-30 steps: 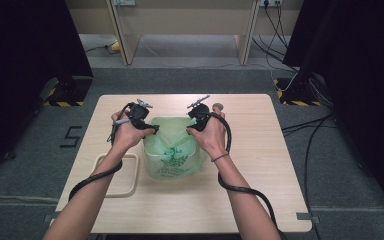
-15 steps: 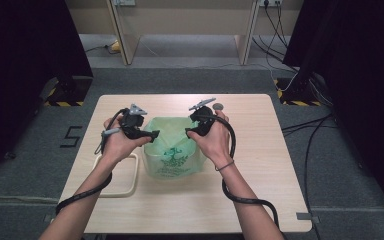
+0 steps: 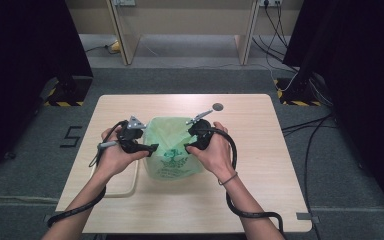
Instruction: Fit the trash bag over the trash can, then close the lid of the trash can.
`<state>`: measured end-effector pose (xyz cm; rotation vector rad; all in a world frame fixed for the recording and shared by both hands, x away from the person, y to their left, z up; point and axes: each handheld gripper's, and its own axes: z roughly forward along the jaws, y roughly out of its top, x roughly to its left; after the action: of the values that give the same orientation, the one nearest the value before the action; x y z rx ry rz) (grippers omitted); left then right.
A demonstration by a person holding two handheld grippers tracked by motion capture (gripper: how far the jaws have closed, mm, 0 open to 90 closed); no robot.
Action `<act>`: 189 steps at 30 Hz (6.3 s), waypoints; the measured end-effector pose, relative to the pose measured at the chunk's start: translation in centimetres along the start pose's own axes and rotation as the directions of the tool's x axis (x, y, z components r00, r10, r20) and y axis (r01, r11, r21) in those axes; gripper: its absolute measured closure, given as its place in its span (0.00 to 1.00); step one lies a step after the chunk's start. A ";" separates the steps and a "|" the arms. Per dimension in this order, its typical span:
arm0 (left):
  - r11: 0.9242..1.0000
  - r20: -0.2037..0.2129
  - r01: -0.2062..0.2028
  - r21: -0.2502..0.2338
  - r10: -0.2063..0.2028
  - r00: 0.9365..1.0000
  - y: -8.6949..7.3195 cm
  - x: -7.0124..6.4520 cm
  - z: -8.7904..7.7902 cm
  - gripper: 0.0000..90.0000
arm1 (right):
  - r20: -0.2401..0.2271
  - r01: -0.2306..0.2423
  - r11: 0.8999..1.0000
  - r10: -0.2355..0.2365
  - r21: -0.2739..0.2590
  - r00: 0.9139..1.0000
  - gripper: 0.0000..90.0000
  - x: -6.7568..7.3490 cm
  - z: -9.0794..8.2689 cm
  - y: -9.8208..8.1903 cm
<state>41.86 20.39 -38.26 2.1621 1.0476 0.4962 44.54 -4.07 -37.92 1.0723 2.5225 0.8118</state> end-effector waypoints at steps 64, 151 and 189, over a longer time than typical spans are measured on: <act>0.937 0.002 0.237 -0.258 -0.244 0.970 -9.2 5.1 -6.1 0.24 | 0.000 -0.345 0.906 0.356 -0.246 0.935 0.48 -9.3 -5.3 -9.5; 0.913 -0.274 0.407 0.013 -0.388 0.880 -19.3 9.7 -1.2 0.65 | 0.069 -0.395 0.885 0.423 -0.247 0.904 0.47 -10.7 -1.9 -18.4; 0.871 -0.339 0.486 -0.077 -0.481 0.808 -17.7 9.5 -2.8 0.90 | 0.060 -0.406 0.882 0.431 -0.238 0.901 0.47 -10.8 -1.6 -18.7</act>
<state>36.41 37.07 -48.52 1.7460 1.7421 0.6372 40.53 -23.15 -47.36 1.5618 2.0709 1.0791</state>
